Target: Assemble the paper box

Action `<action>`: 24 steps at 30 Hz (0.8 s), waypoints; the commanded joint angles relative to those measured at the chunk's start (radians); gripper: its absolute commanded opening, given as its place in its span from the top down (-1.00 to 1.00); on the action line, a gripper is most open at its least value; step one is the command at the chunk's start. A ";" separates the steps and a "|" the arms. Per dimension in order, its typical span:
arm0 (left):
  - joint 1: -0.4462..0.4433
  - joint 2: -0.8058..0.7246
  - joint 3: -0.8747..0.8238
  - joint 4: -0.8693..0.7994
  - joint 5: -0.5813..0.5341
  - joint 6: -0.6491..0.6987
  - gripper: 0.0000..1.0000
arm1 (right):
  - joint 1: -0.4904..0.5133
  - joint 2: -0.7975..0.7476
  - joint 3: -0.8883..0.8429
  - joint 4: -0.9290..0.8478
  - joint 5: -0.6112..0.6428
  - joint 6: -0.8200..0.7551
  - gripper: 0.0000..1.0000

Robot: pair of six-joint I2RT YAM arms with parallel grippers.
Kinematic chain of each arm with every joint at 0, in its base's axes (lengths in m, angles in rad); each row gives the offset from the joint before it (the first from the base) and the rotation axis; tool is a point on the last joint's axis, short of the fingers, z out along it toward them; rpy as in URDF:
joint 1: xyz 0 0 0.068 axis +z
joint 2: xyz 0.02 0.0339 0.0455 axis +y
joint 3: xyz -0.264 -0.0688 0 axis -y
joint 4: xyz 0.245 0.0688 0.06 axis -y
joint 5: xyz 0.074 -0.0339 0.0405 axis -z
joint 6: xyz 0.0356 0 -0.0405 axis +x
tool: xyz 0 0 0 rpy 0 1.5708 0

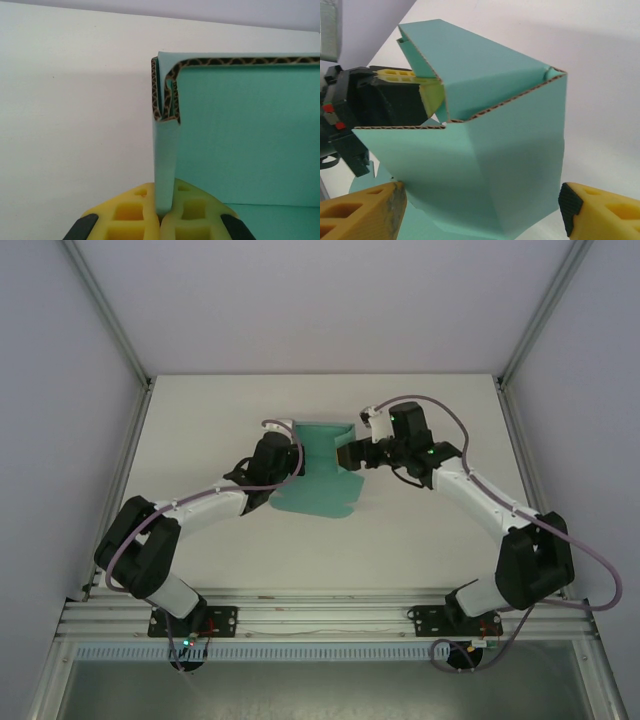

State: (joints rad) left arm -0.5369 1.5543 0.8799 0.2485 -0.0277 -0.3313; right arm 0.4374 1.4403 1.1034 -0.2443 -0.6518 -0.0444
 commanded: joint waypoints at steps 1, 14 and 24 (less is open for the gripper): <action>-0.014 -0.036 -0.027 0.046 0.031 0.031 1.00 | -0.009 -0.032 -0.013 0.004 -0.050 -0.025 -0.56; -0.021 -0.002 0.006 0.026 0.060 0.045 1.00 | -0.006 0.075 -0.021 0.024 0.093 0.015 -0.32; -0.041 0.149 -0.145 0.366 -0.121 0.121 1.00 | -0.026 -0.158 -0.194 0.092 0.241 0.085 -0.82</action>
State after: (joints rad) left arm -0.5636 1.6703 0.7589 0.4572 -0.0811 -0.2493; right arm 0.4244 1.3476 0.9222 -0.2066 -0.4866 0.0055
